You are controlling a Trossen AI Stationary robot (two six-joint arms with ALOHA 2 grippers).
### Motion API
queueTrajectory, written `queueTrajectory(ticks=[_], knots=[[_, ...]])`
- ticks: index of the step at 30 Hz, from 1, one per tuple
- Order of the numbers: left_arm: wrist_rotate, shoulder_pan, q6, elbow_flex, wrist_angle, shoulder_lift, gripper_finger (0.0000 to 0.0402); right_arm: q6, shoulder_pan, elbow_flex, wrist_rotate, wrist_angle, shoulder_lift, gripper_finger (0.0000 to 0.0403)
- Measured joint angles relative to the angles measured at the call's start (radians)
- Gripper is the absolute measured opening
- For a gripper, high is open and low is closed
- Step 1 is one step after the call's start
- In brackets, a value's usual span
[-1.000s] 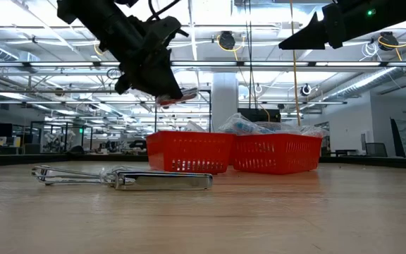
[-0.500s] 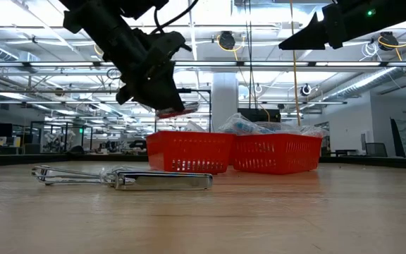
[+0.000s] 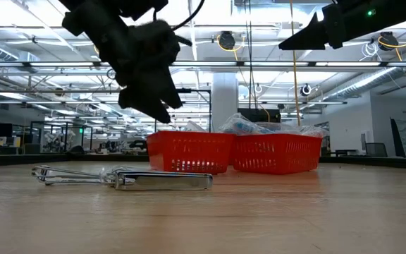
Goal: Pick & Place Travel size toiletries
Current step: Put the silver nail cutter into the bottom left red bin
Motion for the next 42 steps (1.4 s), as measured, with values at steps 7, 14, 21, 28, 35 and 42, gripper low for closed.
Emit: queueTrajectory(ticks=[7,14,21,28,35,42], knots=[[0.194,-0.045,-0.05,0.0,0.005,0.0,0.0258,0.0,0.0,0.0,0.0,0.0,0.0,0.0212],[0.142,-0.138,0.037,0.026,0.013,-0.001,0.0251,-0.001,0.0,0.0,0.0,0.0,0.0,0.0212],[0.108,-0.258,0.105,0.033,-0.031,0.008,0.0229,-0.001,0.0,0.0,0.0,0.0,0.0,0.0212],[-0.061,-0.341,-0.032,0.033,-0.163,0.073,0.021,-0.001,0.0,0.0,0.0,0.001,0.0,0.0212],[-0.001,-0.358,-0.096,0.033,-0.181,0.154,0.0192,-0.001,0.0,0.0,0.0,0.001,0.0,0.0212],[0.026,-0.359,-0.171,0.038,-0.295,0.199,0.0169,0.0,0.0,0.0,0.0,0.001,0.0,0.0212]])
